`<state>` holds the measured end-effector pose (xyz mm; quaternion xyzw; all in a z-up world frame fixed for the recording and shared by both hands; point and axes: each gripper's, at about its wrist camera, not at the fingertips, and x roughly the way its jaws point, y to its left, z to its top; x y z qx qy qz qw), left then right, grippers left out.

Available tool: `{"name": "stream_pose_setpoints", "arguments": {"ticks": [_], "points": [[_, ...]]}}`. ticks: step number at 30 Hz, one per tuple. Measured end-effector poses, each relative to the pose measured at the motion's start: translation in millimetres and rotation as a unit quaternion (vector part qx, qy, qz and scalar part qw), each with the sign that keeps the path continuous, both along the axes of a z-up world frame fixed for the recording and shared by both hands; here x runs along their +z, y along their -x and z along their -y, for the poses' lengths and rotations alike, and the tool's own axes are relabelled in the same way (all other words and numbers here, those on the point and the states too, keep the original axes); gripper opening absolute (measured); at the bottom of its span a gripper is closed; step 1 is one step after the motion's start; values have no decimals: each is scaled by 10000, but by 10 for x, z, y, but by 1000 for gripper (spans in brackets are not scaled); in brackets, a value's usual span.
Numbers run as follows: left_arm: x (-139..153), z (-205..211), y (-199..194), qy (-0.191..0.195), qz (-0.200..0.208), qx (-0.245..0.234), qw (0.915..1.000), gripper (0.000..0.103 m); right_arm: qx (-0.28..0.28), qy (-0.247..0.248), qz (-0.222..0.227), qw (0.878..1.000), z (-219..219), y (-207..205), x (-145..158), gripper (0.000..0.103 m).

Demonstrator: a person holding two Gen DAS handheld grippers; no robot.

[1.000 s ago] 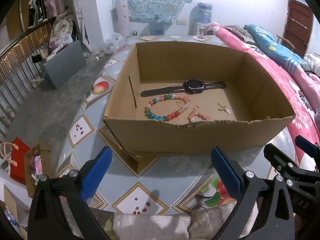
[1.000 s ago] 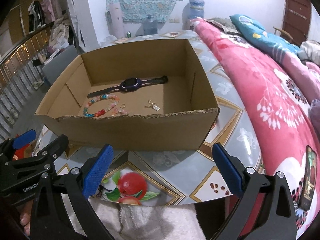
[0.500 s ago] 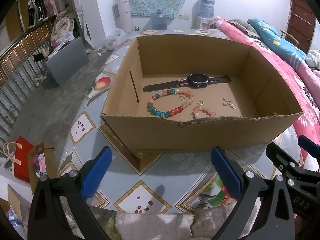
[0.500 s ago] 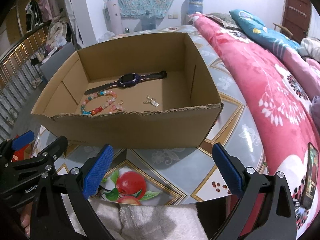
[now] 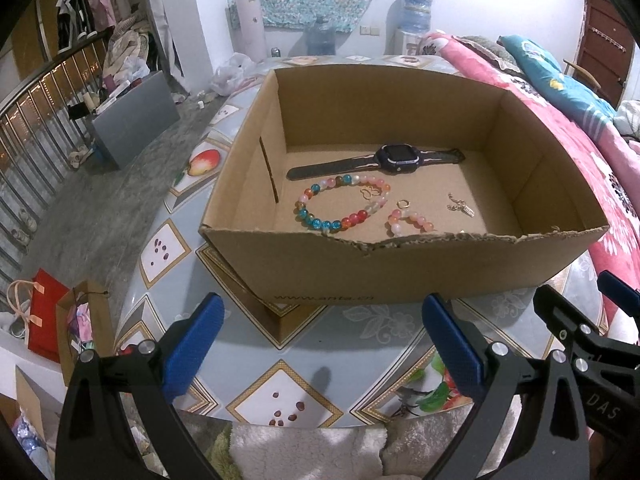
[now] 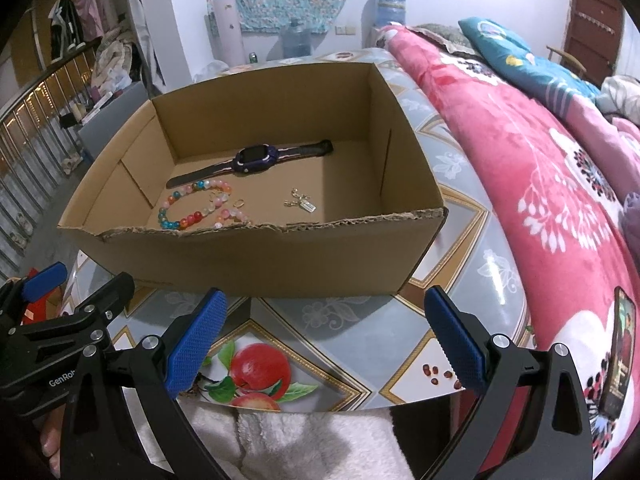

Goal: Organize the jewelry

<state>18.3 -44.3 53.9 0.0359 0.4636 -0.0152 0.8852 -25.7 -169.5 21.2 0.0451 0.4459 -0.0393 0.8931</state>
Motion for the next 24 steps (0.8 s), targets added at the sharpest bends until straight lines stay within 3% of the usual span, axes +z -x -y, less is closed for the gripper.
{"name": "stream_pose_setpoints", "arguments": {"ticks": [24], "points": [[-33, -24, -16, -18, -21, 22, 10000, 97, 7, 9, -31, 10000, 13, -17, -16, 95]]}}
